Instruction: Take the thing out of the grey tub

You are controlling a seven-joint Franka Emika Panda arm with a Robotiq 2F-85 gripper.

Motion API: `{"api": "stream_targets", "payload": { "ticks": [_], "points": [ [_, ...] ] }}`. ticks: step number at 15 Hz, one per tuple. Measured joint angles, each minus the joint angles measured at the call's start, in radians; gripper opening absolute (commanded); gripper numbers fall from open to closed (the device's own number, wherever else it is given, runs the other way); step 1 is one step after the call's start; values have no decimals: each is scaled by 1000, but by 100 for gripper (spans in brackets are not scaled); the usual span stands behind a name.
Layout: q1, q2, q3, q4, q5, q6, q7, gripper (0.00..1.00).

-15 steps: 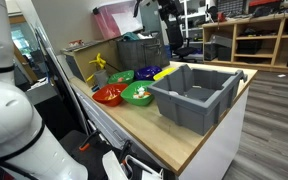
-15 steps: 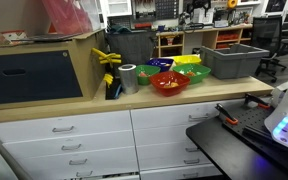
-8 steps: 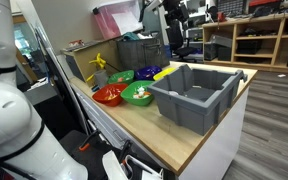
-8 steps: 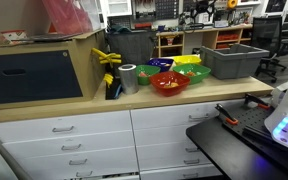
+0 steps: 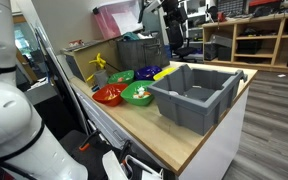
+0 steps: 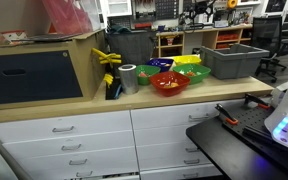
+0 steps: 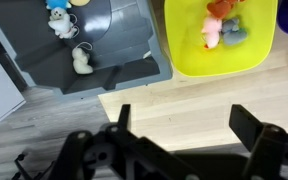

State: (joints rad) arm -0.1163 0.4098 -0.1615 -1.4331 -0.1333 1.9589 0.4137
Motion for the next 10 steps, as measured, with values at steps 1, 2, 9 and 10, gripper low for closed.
{"api": "stream_targets", "payload": {
  "ticks": [1, 2, 9, 10],
  "points": [
    [4, 0, 0, -7, 0, 5, 0, 100],
    [6, 0, 0, -14, 0, 10, 0, 100],
    [-80, 3, -40, -28, 66, -13, -26, 100],
    [-97, 3, -48, -31, 75, -20, -38, 100]
  ]
}}
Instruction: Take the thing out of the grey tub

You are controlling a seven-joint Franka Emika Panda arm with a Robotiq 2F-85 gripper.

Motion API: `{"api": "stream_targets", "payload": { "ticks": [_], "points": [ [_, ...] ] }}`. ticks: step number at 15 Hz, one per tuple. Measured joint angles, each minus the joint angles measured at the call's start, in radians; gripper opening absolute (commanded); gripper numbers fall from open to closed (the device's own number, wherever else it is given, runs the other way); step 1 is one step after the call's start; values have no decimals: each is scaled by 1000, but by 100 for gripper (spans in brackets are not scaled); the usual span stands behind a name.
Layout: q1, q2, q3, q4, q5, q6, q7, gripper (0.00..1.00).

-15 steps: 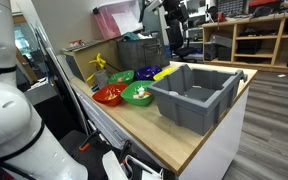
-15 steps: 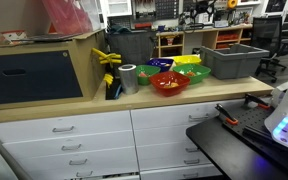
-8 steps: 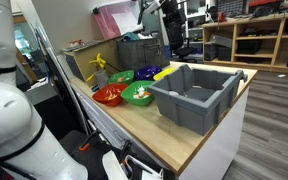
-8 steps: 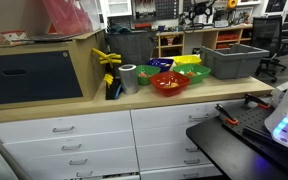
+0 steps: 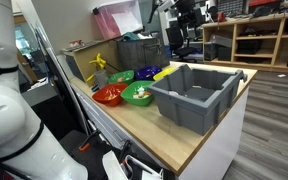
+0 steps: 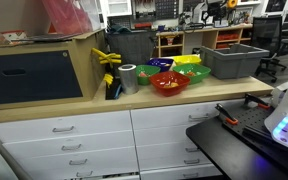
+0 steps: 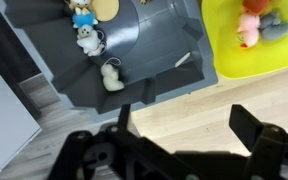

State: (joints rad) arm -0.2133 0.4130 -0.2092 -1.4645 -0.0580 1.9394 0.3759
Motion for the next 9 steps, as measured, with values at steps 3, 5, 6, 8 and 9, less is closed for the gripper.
{"api": "stream_targets", "payload": {
  "ticks": [3, 5, 6, 8, 9],
  "points": [
    [-36, 0, -23, -40, 3, 0, -10, 100],
    [-52, 2, -34, -85, 3, 26, -12, 100],
    [-57, 5, -38, -112, 3, 48, -13, 100],
    [-61, 17, -43, -165, 3, 86, -13, 100],
    [-61, 24, -43, -190, 4, 102, -13, 100]
  ]
}}
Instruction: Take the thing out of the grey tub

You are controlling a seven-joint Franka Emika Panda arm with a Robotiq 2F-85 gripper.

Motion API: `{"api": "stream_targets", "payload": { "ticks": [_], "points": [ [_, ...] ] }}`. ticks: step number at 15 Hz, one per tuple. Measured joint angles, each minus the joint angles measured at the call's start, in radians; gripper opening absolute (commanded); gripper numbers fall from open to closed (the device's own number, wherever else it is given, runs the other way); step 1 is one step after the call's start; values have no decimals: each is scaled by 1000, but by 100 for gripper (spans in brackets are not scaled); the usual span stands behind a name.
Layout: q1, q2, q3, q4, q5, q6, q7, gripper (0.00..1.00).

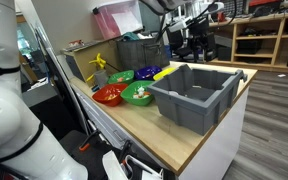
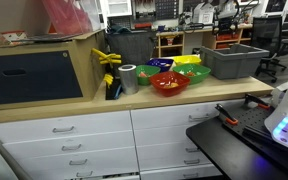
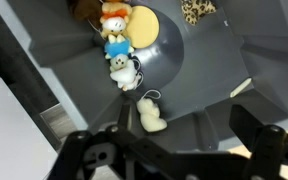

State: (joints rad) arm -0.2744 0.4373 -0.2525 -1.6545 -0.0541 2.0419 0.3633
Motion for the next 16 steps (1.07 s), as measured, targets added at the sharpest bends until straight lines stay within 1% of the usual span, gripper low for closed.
{"api": "stream_targets", "payload": {
  "ticks": [6, 10, 16],
  "points": [
    [17, 36, 6, -120, 1, 53, 0, 100],
    [21, 54, 3, -166, 1, 74, 0, 100],
    [17, 82, -22, -223, 0, 131, 0, 100]
  ]
}}
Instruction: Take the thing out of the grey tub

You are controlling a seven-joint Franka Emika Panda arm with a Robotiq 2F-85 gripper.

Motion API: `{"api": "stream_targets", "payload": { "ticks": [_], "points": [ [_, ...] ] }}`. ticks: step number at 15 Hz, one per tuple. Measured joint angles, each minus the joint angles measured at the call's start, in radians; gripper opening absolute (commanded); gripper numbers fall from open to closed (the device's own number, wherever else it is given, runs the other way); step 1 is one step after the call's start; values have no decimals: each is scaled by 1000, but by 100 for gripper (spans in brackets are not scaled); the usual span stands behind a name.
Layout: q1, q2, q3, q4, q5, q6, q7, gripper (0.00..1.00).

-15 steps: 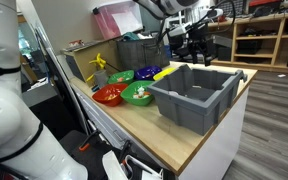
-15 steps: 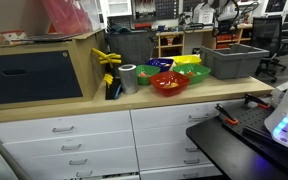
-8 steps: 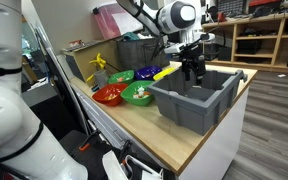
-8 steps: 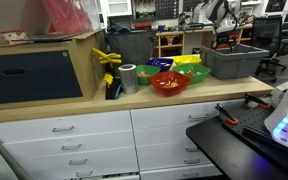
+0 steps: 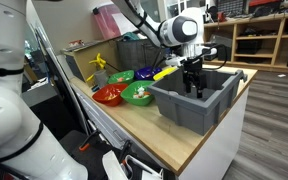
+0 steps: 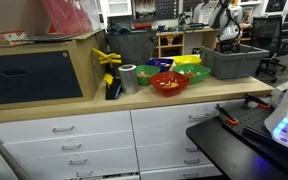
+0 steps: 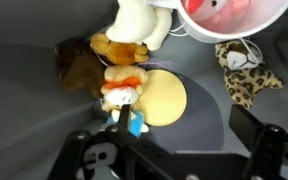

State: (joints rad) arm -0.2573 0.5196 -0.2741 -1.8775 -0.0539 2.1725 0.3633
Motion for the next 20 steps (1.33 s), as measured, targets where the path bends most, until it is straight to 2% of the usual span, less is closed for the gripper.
{"api": "stream_targets", "payload": {
  "ticks": [4, 8, 13, 20],
  "points": [
    [-1, 28, -3, -33, 5, 59, 0, 100],
    [0, 41, 18, -42, 69, 84, -7, 100],
    [1, -24, 45, -43, 152, 85, -74, 100],
    [0, -81, 49, -65, 173, 89, -143, 100]
  ]
}}
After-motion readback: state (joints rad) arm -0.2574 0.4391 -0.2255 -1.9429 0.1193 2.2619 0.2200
